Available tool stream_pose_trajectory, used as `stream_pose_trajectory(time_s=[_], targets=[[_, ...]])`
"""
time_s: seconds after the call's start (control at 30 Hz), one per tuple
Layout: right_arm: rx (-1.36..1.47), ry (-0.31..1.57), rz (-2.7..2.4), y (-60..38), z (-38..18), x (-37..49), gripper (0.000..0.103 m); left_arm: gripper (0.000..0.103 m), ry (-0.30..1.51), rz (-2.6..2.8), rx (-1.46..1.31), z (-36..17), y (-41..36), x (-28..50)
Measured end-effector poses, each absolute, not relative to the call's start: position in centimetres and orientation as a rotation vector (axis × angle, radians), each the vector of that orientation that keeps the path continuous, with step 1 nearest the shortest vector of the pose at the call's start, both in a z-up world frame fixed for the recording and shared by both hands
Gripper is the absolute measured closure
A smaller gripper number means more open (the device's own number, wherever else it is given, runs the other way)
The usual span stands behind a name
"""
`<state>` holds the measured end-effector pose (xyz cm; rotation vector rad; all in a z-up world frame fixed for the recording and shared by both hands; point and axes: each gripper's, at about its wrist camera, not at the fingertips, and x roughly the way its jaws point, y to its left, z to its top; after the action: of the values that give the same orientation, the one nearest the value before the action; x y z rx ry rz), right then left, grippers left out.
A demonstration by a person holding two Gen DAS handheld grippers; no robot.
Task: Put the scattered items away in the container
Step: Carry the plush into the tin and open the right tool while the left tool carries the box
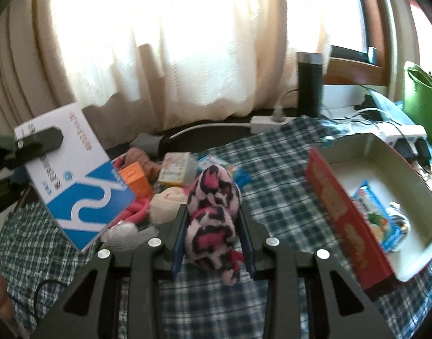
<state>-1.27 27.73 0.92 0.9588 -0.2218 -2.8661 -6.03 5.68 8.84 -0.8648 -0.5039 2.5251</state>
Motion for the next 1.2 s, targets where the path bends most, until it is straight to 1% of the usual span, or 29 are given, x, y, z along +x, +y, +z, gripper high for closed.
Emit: stream_pose_trajectory(time_s=[0.27, 0.63, 0.97, 1.03, 1.07, 1.13, 1.17, 1.2], targets=[[0.901, -0.362, -2.988, 34.9, 1.7, 0.8, 0.066, 0.062, -0.413, 2.478, -0.828, 10.2, 11.4, -4.6], [0.893, -0.585, -3.188, 47.1, 1.4, 4.1, 0.066, 0.062, -0.306, 2.297, -0.850, 10.1, 22.8, -4.4], [0.924, -0.607, -3.214, 49.9, 0.3, 3.9, 0.066, 0.062, -0.251, 2.216, -0.805, 10.9, 31.4, -6.1], [0.926, -0.615, -3.214, 50.0, 0.1, 4.0, 0.064, 0.062, -0.223, 2.192, -0.815, 10.4, 32.9, -6.6], [0.927, -0.619, -3.214, 50.1, 0.0, 4.0, 0.063, 0.061, -0.205, 2.183, -0.825, 10.0, 33.6, -6.9], [0.929, -0.628, -3.214, 50.3, -0.1, 4.0, 0.056, 0.057, -0.166, 2.163, -0.859, 9.1, 34.8, -7.3], [0.930, -0.632, -3.213, 50.4, -0.2, 4.0, 0.050, 0.045, -0.152, 2.155, -0.876, 8.6, 35.2, -7.5], [0.931, -0.636, -3.213, 50.5, -0.3, 4.1, 0.044, 0.036, -0.151, 2.157, -0.891, 8.1, 35.4, -7.6]])
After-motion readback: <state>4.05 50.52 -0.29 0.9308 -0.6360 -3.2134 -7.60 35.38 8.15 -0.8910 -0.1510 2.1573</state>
